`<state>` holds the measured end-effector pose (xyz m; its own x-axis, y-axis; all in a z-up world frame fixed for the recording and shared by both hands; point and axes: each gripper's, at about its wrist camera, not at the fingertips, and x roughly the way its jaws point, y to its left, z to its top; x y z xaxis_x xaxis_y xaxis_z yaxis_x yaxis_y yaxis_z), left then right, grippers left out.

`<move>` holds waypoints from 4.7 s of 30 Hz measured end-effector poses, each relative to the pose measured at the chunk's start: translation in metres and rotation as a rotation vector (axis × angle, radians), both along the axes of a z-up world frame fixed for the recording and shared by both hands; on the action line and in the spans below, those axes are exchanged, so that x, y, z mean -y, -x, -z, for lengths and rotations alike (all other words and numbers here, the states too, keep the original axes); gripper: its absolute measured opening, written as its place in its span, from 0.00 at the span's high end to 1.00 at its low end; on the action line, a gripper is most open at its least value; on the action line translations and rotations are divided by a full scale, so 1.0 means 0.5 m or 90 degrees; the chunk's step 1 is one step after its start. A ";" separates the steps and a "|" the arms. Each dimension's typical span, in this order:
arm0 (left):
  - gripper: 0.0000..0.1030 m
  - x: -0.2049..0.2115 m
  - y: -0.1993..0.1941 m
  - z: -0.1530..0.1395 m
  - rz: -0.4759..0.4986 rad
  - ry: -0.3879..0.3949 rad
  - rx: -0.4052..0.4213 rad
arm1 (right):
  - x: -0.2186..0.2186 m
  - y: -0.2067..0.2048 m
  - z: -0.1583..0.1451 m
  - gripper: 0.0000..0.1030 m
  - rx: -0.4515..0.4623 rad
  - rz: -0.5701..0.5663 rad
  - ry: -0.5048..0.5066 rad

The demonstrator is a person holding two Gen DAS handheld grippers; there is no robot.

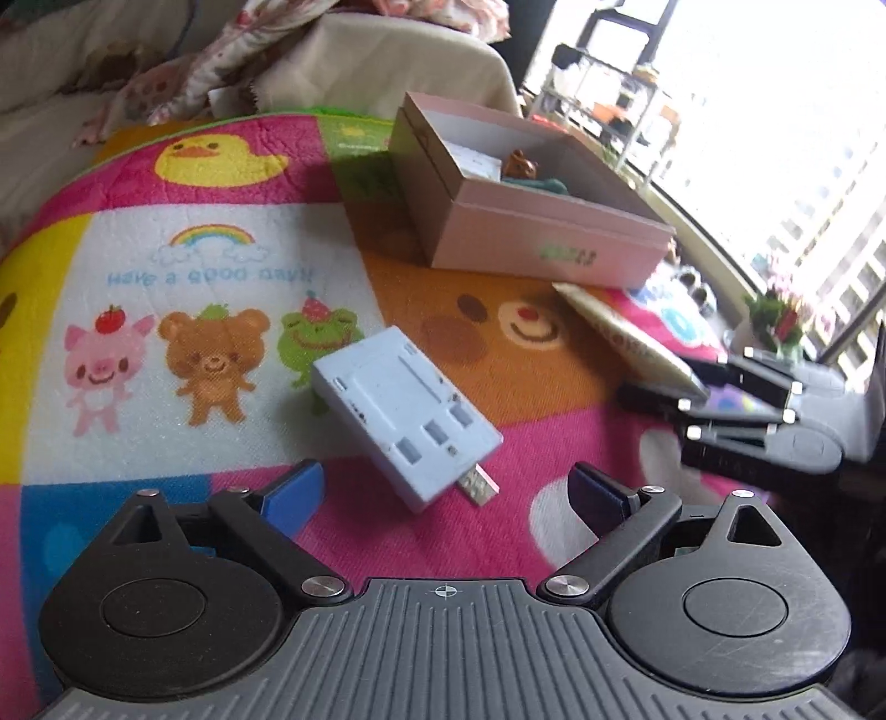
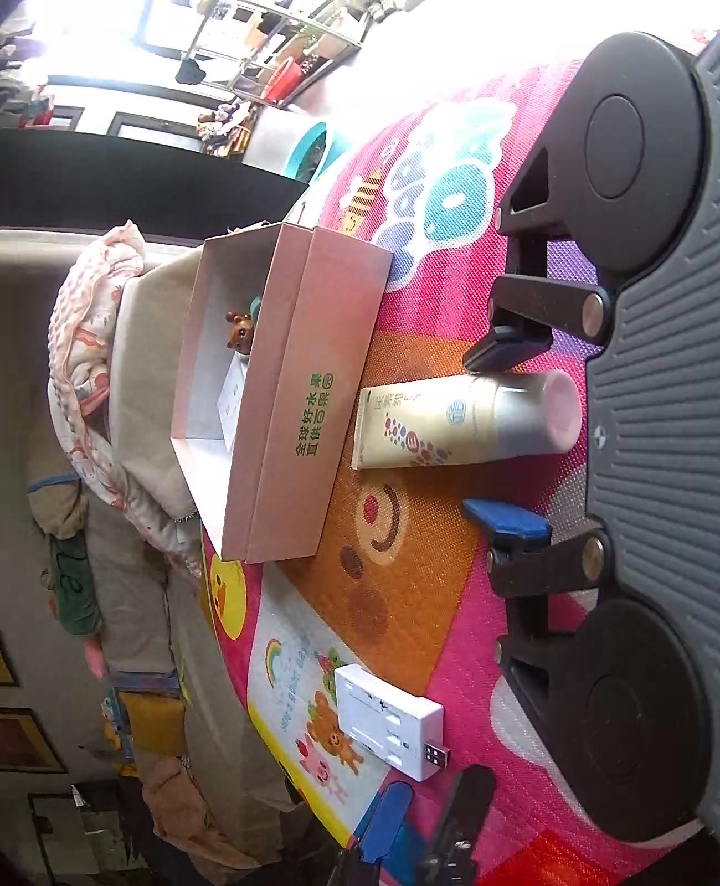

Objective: Organize rigid objects
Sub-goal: 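Grasp the white power strip with the left tool while the right tool approaches the cream tube, then grasp the cream tube with the right tool while the left tool carries the power strip, then drop the power strip with the left tool and cream tube with the right tool into the box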

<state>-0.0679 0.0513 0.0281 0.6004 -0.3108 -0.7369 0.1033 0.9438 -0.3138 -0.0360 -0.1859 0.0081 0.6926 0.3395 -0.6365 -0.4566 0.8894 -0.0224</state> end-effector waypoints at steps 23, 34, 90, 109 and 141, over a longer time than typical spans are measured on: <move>0.48 0.053 -0.047 0.009 0.011 -0.134 0.070 | 0.004 -0.016 -0.002 0.30 -0.027 0.012 -0.015; 0.48 0.072 -0.004 0.014 0.051 -0.164 0.094 | -0.030 -0.040 -0.012 0.63 -0.032 -0.020 -0.005; 0.49 0.031 -0.014 0.015 0.071 -0.094 0.093 | -0.068 -0.035 -0.033 0.71 -0.092 -0.137 0.023; 0.49 0.096 -0.262 -0.336 0.076 -0.032 0.346 | 0.043 -0.142 -0.383 0.71 0.190 0.044 -0.109; 0.49 0.018 -0.102 0.016 -0.024 -0.137 0.090 | -0.036 -0.080 -0.067 0.19 0.005 0.102 -0.036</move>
